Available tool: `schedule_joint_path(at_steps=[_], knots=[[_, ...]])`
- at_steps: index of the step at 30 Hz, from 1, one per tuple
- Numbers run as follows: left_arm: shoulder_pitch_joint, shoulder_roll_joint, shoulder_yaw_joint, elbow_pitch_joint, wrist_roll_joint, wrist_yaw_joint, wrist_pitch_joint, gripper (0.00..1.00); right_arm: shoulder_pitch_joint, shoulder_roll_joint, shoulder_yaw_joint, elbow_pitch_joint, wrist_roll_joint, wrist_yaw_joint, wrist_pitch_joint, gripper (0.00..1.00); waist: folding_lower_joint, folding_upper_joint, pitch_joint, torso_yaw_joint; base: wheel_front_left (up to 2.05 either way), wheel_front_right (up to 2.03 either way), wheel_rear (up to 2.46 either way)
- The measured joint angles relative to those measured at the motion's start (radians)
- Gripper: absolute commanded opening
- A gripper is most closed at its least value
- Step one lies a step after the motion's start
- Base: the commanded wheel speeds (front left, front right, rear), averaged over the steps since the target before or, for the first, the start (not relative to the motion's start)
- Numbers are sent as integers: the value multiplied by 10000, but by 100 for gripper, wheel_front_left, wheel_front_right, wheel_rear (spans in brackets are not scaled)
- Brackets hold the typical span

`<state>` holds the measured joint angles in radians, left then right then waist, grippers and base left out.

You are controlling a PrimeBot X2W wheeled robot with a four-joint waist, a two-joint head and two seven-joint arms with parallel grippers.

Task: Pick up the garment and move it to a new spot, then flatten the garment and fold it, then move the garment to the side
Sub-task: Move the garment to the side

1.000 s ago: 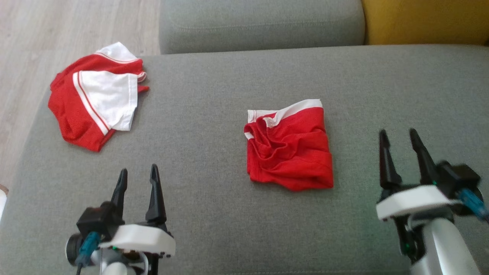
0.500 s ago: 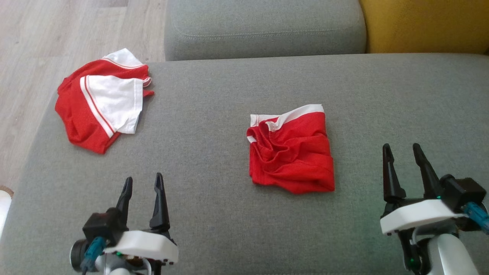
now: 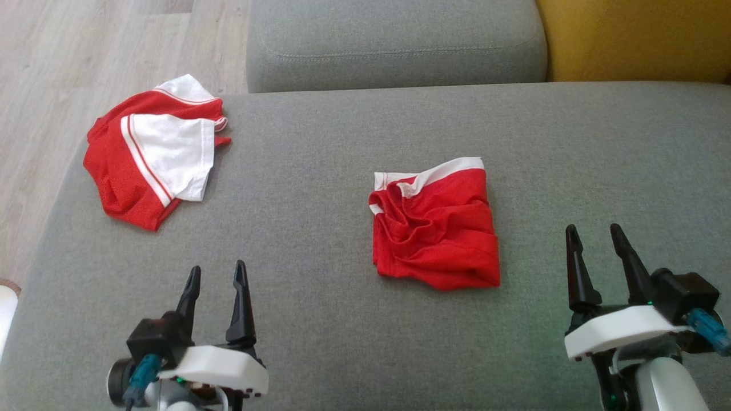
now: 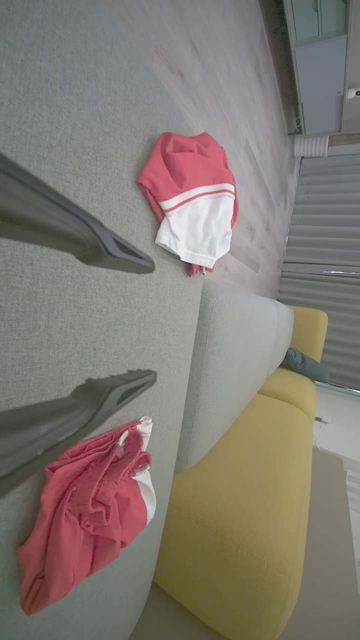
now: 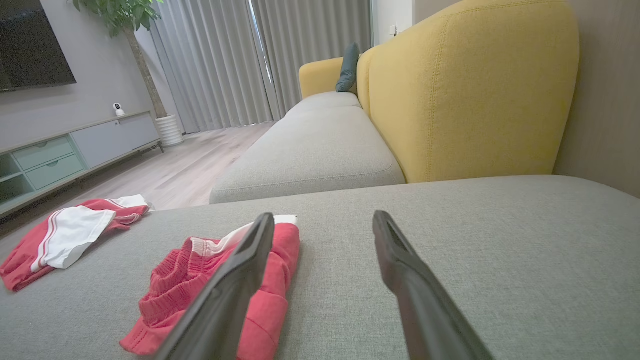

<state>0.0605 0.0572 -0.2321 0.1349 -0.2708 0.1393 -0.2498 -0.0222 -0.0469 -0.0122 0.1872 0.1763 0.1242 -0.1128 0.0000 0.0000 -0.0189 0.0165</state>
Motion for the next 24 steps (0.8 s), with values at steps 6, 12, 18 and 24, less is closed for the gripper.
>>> schedule_joint_path(at_steps=[6,12,18,24], knots=[[2,0,-52,6,54,0,0,100,1,0,15,8,0,0,2,100,0,0,-13,-15,0,0,0],[7,-2,-90,12,56,-59,0,100,2,0,15,48,-2,0,79,100,0,0,5,-1,0,0,0],[4,-4,-176,-27,130,-75,0,100,-178,0,-146,244,-52,0,1116,100,0,0,213,119,0,0,0],[-64,-12,-416,-132,128,-88,0,100,-1461,-2,-184,861,-192,0,2711,100,0,0,677,341,0,0,0]])
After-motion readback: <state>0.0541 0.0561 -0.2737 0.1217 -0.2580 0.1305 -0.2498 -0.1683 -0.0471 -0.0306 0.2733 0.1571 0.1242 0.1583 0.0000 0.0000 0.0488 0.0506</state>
